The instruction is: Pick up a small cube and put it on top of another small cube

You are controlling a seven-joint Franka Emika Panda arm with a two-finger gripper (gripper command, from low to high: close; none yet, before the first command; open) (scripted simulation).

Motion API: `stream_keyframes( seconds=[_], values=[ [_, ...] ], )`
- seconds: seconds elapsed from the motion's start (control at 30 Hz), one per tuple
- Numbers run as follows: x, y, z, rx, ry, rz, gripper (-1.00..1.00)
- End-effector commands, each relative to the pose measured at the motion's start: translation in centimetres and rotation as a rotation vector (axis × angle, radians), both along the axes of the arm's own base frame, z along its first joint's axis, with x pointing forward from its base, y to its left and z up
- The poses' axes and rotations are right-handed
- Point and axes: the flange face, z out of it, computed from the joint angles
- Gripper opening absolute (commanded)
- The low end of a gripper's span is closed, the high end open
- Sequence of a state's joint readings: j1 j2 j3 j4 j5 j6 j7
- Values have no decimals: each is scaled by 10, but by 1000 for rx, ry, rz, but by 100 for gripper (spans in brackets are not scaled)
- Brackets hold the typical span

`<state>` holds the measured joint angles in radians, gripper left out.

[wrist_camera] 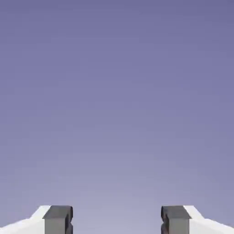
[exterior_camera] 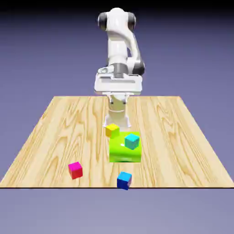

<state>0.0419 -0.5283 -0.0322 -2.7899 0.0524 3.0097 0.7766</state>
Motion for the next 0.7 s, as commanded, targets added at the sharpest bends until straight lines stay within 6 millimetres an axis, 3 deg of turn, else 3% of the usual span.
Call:
stream_keyframes(
  seconds=[0.0, 0.27, 0.67],
  values=[
    [7, -4, -9, 65, 43, -47, 0],
    [48, -22, -97, 496, 398, -464, 0],
    [78, -30, -218, 903, 769, -1180, 0]
  ],
)
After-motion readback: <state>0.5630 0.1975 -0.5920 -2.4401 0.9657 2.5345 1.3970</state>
